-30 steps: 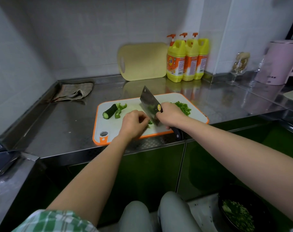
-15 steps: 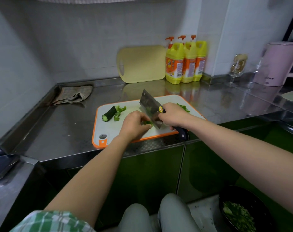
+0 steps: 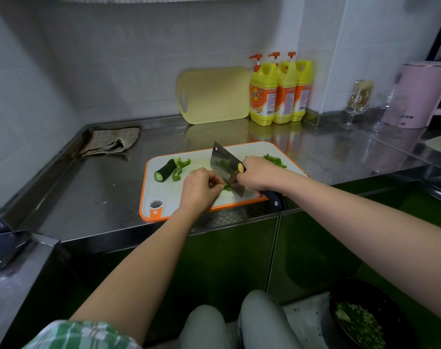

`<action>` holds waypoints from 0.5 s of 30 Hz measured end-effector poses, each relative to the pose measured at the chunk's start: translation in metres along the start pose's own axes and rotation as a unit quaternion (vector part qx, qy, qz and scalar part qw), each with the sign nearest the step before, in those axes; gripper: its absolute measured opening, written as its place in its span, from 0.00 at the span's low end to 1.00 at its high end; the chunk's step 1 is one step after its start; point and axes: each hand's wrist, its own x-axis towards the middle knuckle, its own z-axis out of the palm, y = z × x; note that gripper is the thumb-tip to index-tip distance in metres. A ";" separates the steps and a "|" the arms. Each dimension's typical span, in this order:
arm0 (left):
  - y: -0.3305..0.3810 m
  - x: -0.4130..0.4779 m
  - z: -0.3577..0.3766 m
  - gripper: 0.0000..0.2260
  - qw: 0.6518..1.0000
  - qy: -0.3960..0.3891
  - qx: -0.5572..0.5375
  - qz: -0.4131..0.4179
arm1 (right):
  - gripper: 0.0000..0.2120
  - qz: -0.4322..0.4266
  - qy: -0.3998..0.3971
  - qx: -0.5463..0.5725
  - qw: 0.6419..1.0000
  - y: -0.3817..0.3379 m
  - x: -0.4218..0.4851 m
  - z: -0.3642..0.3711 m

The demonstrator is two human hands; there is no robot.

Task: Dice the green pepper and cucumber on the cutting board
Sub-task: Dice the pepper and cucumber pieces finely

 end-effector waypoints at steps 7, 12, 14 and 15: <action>-0.001 0.000 0.001 0.02 1.000 0.004 -0.002 0.008 | 0.07 0.015 -0.003 -0.035 0.999 -0.009 0.002 0.003; -0.002 0.001 0.001 0.01 1.000 0.007 -0.010 0.023 | 0.06 0.026 0.031 -0.039 0.998 -0.013 0.008 0.016; -0.002 0.000 0.002 0.01 1.000 0.003 -0.010 0.027 | 0.08 0.029 0.037 -0.023 0.999 -0.012 0.009 0.017; 0.000 -0.001 0.002 0.01 1.000 -0.004 -0.008 0.022 | 0.09 0.029 0.040 -0.009 0.999 -0.011 0.009 0.016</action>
